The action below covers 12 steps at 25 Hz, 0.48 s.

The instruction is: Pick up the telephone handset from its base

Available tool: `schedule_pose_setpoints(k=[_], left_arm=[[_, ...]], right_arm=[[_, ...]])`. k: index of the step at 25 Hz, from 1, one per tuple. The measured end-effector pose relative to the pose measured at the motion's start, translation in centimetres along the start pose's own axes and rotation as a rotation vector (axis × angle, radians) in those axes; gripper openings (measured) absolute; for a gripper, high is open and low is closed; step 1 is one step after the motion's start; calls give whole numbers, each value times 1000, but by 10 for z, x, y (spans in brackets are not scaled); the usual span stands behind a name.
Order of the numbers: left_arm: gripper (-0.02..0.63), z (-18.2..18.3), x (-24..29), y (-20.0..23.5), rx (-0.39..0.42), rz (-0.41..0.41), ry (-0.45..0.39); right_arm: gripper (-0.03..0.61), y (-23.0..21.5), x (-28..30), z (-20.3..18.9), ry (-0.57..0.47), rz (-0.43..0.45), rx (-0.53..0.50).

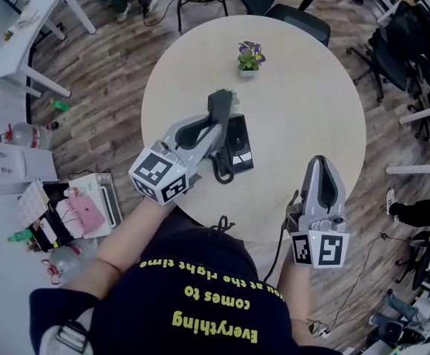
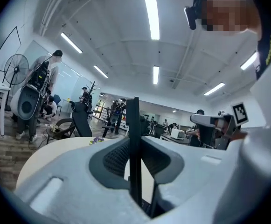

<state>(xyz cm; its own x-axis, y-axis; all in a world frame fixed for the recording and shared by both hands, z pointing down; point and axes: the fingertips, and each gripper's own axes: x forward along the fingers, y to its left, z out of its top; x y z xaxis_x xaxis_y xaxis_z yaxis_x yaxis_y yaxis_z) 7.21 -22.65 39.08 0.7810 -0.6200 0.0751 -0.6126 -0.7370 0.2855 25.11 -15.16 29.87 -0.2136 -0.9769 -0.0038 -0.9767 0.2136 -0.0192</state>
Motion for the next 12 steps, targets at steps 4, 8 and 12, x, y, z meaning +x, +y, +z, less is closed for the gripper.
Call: schedule_pose_setpoints(k=[4, 8, 12], left_arm=[[75, 36, -7, -13, 48, -15, -91], [75, 63, -15, -27, 91, -21, -137], [75, 85, -28, -36, 121, -24, -175]], right_arm=[[12, 0, -5, 10, -22, 3, -8], [12, 1, -9, 19, -35, 14, -20], [12, 6, -9, 26, -49, 19, -24]])
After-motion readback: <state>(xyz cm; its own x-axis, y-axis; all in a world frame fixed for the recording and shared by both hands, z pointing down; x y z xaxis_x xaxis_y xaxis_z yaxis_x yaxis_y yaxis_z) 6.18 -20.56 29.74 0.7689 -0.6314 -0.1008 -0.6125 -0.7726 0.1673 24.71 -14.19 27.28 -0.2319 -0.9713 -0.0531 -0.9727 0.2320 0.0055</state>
